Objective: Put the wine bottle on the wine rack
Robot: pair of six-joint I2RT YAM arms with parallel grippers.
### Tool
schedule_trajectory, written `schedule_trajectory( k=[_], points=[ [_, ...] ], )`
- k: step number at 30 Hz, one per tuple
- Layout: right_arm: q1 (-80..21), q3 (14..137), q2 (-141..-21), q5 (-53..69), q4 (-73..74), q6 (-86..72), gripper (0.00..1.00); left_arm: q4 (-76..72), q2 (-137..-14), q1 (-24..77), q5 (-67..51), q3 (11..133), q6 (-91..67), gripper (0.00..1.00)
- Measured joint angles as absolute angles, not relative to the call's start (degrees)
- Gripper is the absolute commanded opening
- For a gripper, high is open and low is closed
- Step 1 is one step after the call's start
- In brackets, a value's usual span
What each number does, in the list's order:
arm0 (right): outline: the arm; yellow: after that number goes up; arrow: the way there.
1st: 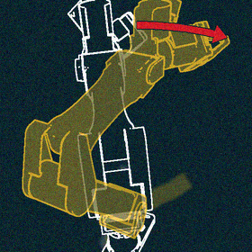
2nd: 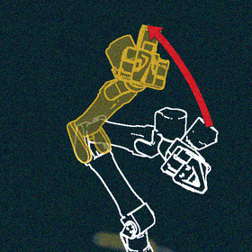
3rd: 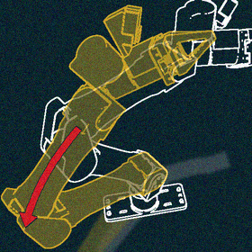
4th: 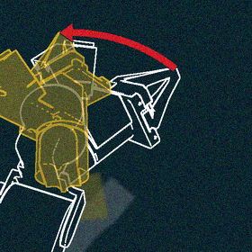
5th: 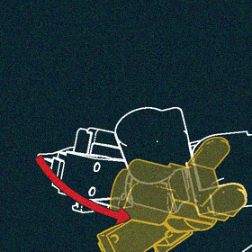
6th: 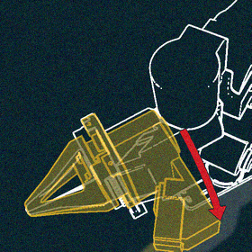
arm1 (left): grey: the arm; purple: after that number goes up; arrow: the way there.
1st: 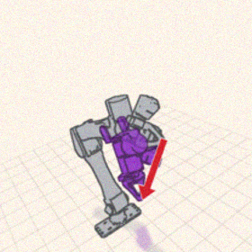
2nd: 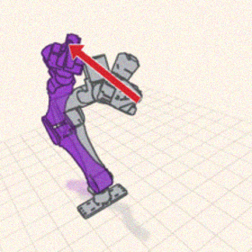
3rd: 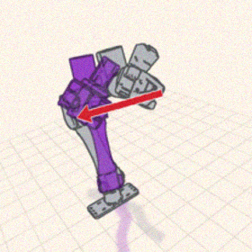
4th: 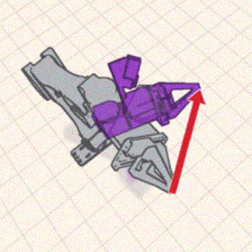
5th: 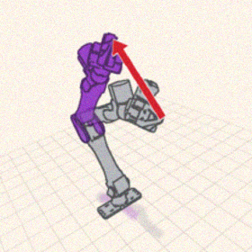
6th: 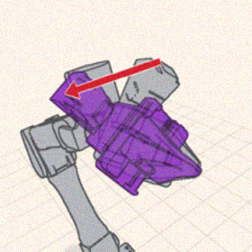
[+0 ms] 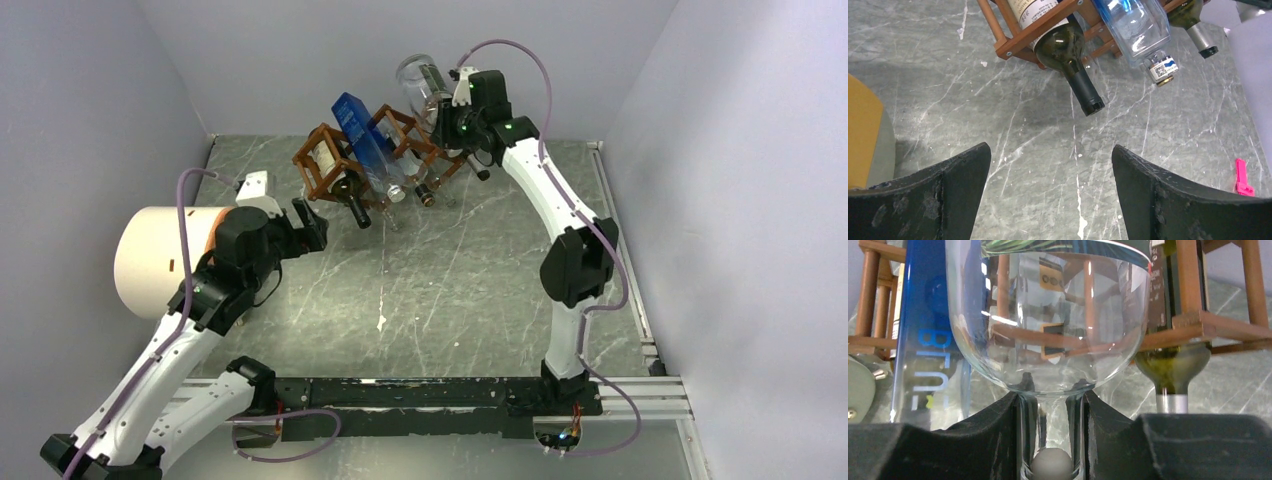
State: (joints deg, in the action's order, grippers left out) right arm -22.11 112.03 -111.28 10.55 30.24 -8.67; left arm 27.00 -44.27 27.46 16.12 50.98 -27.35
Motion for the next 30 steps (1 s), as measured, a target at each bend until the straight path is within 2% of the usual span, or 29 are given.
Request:
schedule_trajectory(
  k=[4,14,21,26,30],
  points=[
    [-21.65,120.22,-117.12,12.08,34.72,-7.07,0.00,26.92,-44.91,27.46,14.96,50.98,-27.18,0.98],
    [-21.52,129.67,-124.44,11.62,44.42,-4.03,0.01,27.24,-49.67,27.46,14.48,51.81,-28.16,0.99],
    [-21.32,130.52,-125.86,10.41,46.96,-2.31,0.24,29.56,-53.01,27.46,15.75,55.00,-32.36,0.99],
    [-21.37,130.82,-125.86,10.09,47.57,-2.04,0.53,30.83,-54.63,27.46,17.02,56.77,-33.93,0.99],
    [-21.34,130.85,-125.60,9.96,44.88,-1.50,0.57,31.07,-54.46,27.46,16.84,56.77,-33.34,1.00]
  ],
)
